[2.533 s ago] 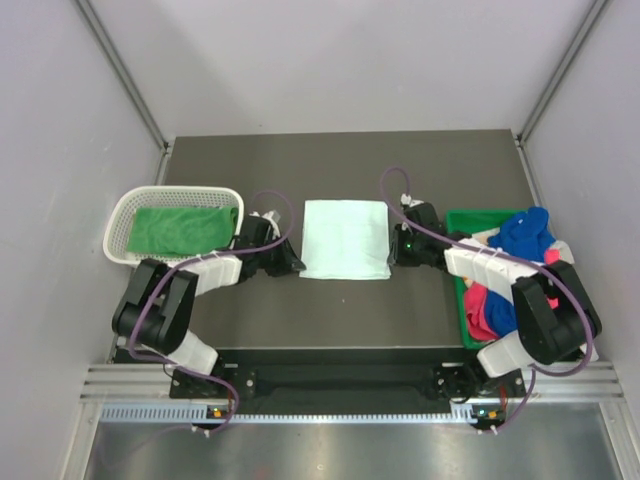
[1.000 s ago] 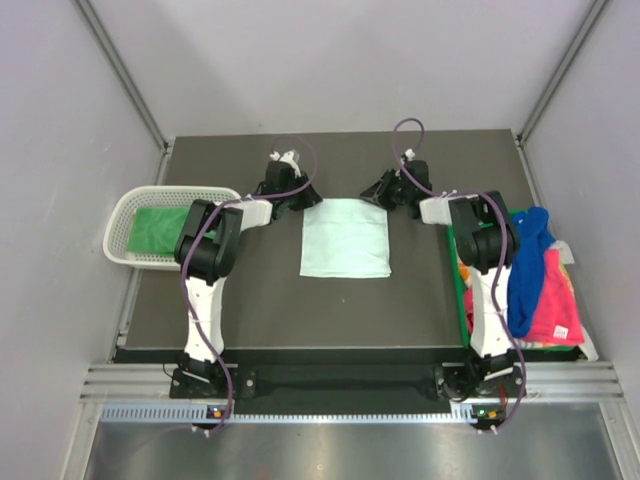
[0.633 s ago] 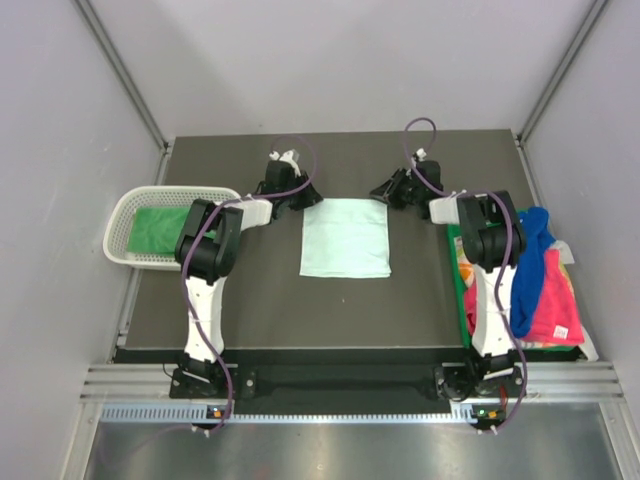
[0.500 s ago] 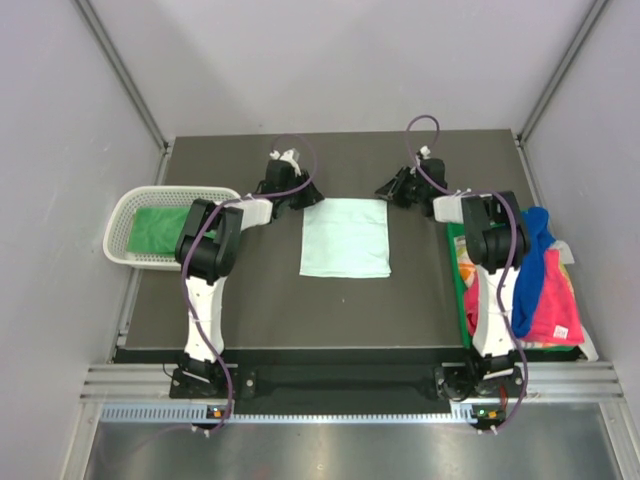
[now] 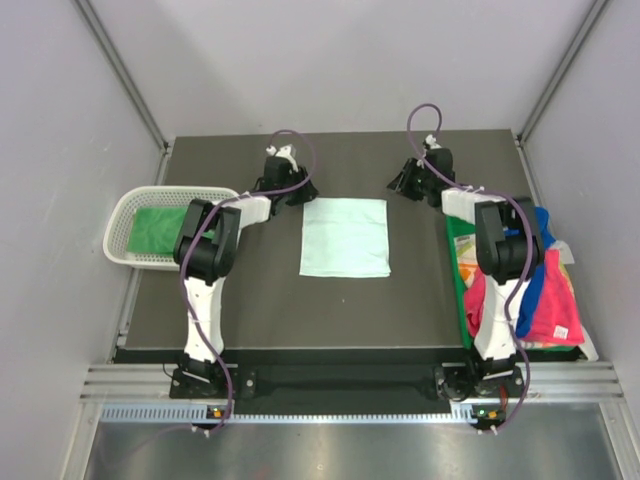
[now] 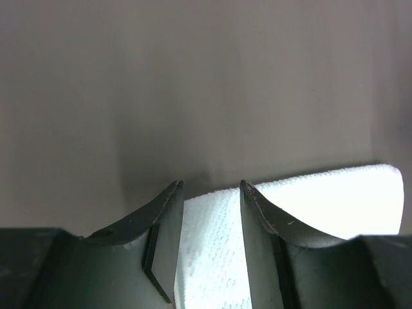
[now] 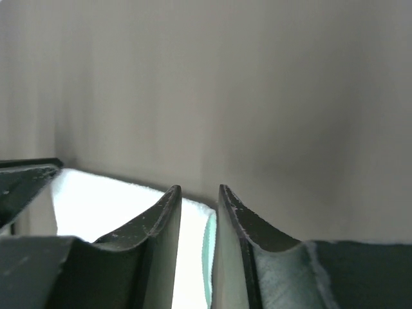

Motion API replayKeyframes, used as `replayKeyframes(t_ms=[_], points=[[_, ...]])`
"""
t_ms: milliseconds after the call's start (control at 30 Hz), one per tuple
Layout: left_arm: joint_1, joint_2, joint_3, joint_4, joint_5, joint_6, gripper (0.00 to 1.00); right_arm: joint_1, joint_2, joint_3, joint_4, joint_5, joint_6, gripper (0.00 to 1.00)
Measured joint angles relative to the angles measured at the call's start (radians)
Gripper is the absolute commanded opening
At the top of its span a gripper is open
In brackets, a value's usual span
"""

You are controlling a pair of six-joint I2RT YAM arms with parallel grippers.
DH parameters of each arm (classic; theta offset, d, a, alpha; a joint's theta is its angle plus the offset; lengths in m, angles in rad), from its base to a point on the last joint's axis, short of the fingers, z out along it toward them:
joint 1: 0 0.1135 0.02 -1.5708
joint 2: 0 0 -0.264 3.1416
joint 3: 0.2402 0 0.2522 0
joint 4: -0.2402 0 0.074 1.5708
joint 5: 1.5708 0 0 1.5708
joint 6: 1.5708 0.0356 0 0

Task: Fold and stack the towels
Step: Fold the towel

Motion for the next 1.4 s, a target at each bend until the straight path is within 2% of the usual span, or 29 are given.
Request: replayKeyframes(t_ms=[333, 600, 967, 1400], points=[[0.000, -0.097, -0.028, -0.058, -0.076, 0.014, 0.45, 0.049, -0.014, 0.000, -0.088, 0.095, -0.097, 0.36], [0.000, -0.096, -0.040, -0.121, -0.070, 0.036, 0.45, 0.124, -0.011, 0.045, -0.187, 0.185, -0.169, 0.36], [-0.015, -0.050, -0.006, -0.163, -0.081, 0.068, 0.43, 0.139, 0.012, 0.099, -0.270, 0.281, -0.220, 0.35], [-0.034, -0.033, 0.016, -0.169, -0.138, 0.088, 0.33, 0.158, 0.055, 0.148, -0.301, 0.320, -0.256, 0.34]])
